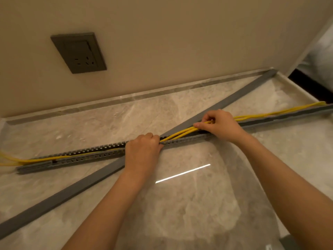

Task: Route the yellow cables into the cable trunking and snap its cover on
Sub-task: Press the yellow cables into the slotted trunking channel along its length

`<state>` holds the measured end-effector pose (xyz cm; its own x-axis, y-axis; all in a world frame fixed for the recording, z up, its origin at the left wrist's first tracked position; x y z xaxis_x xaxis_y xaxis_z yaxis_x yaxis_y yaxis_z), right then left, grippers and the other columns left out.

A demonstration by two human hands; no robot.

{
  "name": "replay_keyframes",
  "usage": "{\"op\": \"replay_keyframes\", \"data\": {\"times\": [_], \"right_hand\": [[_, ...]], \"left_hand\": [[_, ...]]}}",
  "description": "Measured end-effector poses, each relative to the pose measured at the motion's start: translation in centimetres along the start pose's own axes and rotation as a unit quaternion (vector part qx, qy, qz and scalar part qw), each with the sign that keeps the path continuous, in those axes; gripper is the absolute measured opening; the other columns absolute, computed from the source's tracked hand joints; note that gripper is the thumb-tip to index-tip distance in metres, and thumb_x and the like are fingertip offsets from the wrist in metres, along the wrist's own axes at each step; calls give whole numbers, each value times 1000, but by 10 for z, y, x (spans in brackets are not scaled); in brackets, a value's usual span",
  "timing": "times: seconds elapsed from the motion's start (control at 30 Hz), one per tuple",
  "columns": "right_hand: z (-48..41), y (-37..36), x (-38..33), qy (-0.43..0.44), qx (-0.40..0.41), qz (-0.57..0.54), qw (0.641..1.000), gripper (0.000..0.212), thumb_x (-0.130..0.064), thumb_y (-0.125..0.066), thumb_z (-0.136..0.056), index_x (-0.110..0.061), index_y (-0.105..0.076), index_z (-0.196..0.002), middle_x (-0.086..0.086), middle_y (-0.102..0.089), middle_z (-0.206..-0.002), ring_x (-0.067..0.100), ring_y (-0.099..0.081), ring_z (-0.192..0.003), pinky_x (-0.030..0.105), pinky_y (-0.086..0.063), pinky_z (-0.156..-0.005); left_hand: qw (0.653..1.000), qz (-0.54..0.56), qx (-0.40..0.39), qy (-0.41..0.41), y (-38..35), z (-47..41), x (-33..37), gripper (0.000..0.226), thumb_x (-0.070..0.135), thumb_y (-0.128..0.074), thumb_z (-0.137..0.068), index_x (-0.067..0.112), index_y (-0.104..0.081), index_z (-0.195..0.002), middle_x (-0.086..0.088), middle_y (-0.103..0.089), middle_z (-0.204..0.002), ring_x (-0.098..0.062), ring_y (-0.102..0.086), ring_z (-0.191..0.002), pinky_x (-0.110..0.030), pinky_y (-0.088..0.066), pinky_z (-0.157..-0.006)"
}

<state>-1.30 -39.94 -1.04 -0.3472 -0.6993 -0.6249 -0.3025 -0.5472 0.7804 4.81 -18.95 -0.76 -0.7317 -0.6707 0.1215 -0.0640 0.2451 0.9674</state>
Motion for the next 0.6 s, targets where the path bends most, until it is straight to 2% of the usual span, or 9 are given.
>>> {"op": "replay_keyframes", "data": {"times": [0.13, 0.23, 0.37, 0.47, 0.6], "right_hand": [[13, 10, -7, 41, 94, 20, 994, 28, -39, -78, -68, -17, -60, -62, -13, -53, -62, 6, -45, -65, 21, -30, -55], [27, 10, -8, 64, 151, 60, 985, 28, -36, -79, -68, -15, -60, -63, -10, -51, -62, 12, -44, -69, 21, -27, -59], [40, 5, -13, 82, 211, 50, 973, 18, -26, -78, -72, -10, -69, -74, 1, -59, -76, 16, -50, -78, 25, -38, -70], [53, -4, -27, 124, 230, 62, 963, 7, -11, -74, -76, -6, -72, -81, 8, -63, -80, 21, -54, -81, 29, -43, -74], [70, -15, -38, 160, 225, 133, 952, 15, -10, -67, -81, -3, -72, -94, 11, -67, -85, 29, -60, -81, 35, -48, -74]], "left_hand": [[1000, 11, 1, -25, 4, -2, 3, 19, 29, -65, -83, 10, -68, -81, -6, -67, -77, -29, -62, -71, -32, -43, -52], [999, 3, 9, -34, 7, -1, 5, 18, 23, -77, -72, 8, -68, -68, -8, -65, -64, -31, -62, -58, -31, -43, -44], [999, 13, 26, -36, 4, -1, 0, 16, 27, -68, -81, 11, -68, -78, -6, -65, -73, -28, -61, -68, -30, -39, -48], [998, 26, 43, -40, 5, 2, -2, 14, 22, -75, -75, 10, -69, -70, -6, -64, -64, -26, -60, -60, -28, -38, -42], [994, 26, 80, -64, 8, 6, 1, 14, 14, -79, -69, 7, -69, -63, -6, -62, -62, -25, -58, -58, -31, -43, -36]]}}
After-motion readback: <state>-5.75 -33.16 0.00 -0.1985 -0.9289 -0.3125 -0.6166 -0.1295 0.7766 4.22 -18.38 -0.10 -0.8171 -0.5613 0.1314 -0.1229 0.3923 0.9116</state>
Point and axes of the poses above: each hand's wrist, its own z-axis away from the middle knuckle, its own y-axis out of the back of the hand, x = y × z, the point moved 8 cm from there along -z, towards the middle knuckle
